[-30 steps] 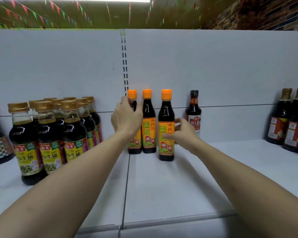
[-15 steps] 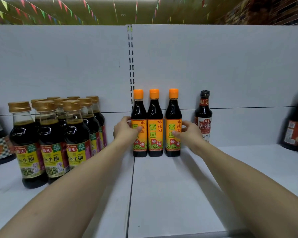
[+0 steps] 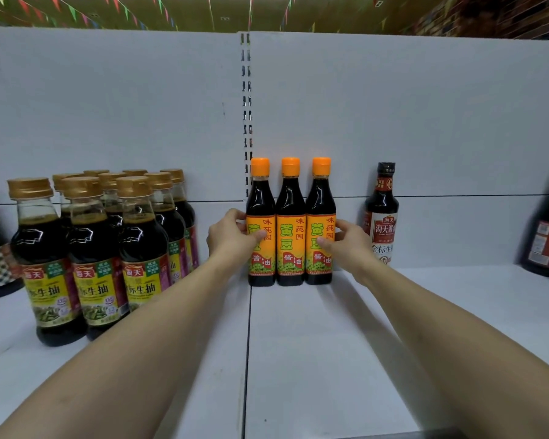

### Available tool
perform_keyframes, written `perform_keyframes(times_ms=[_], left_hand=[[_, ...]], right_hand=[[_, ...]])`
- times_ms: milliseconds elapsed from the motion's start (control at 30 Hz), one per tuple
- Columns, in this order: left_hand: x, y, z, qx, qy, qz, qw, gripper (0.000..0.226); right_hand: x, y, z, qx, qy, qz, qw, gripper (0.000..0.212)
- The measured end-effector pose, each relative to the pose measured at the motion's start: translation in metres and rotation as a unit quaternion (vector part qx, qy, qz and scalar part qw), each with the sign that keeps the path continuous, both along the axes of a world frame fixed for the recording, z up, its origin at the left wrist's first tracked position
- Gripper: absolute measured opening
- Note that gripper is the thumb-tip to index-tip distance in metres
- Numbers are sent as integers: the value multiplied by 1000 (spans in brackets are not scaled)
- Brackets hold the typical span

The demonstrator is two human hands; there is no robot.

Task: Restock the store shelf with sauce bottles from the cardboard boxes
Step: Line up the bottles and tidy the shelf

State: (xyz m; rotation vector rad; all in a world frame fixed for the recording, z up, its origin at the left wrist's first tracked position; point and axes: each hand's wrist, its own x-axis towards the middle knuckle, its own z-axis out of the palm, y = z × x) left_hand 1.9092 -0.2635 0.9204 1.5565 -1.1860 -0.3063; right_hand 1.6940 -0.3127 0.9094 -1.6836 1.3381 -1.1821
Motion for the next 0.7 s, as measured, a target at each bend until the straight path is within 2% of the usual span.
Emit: perform_keyframes(times_ms=[267,400,533,700], left_hand=[[-2,-2,-4,1,-5,-6,1000,48],[1,6,-3,17,13,-6,1000,73],[0,29,-8,52,-92,24,994,96],[-25,78,-8,27,-206,20,978,84]], right_hand=[[8,17,5,14,31,-9,999,48],[9,31,8,2,90,-35,995,66],[6,55,7,-32,211,-57,975,68],[-8,88,7,-73,302,-36,950,78]])
